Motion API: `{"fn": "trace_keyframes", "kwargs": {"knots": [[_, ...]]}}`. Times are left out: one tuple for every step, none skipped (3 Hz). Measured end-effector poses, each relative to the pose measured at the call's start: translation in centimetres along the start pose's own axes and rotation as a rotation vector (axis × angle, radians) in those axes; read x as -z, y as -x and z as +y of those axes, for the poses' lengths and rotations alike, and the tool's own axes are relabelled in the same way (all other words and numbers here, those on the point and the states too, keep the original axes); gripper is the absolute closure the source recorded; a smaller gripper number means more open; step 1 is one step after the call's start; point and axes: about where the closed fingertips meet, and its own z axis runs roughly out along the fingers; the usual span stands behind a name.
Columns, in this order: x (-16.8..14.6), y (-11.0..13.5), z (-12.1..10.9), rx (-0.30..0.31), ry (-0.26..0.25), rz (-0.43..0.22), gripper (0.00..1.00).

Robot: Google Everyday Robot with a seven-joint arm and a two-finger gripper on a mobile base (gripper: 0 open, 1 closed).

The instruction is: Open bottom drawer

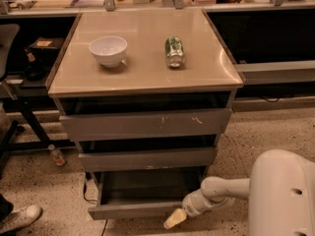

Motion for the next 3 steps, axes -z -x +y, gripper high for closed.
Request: {"fn": "trace_keyframes", "kwargs": {"knots": [[0.0,0.0,0.0,0.0,0.0,0.0,0.0],[-0.3,1.5,-0.3,0.032,0.008,0.002,0.0],[-0.9,2.7,-1.0,0.058,0.016,0.023,0.0]]}}
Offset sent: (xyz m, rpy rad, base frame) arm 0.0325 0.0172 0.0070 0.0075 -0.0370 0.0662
